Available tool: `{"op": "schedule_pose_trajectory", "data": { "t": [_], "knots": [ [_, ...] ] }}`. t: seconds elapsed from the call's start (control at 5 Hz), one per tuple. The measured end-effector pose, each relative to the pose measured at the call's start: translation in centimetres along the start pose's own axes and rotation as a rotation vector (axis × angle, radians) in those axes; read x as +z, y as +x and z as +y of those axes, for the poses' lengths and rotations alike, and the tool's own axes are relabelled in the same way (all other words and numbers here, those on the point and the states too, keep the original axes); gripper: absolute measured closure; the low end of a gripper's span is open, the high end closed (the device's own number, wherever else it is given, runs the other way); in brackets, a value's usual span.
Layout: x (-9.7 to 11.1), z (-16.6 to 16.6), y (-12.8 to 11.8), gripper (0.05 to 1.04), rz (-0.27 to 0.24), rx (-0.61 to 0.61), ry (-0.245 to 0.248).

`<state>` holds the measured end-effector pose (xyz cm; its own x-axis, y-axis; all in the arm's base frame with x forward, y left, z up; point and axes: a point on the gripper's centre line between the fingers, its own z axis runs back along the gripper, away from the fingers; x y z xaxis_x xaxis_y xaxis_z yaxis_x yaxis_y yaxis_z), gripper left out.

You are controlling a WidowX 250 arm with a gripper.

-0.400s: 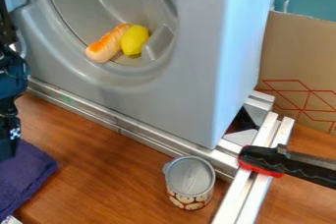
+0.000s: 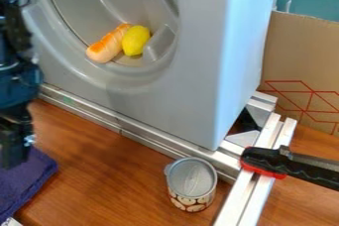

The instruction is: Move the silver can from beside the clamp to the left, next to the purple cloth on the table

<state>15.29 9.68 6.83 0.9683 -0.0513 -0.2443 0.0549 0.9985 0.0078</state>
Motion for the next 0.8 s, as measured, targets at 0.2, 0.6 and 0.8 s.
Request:
{"op": "schedule_pose_trajectory", "data": {
  "t": [0.2,0.6,0.8],
  "knots": [
    [0.5,-2.3,2.6,0.084,-0.079,-0.045,0.056],
    [-0.1,-7.4,7.7,0.084,-0.141,-0.104,0.121],
    [0.2,-9.3,10.0,0.084,-0.158,-0.141,0.102]
  ]
}}
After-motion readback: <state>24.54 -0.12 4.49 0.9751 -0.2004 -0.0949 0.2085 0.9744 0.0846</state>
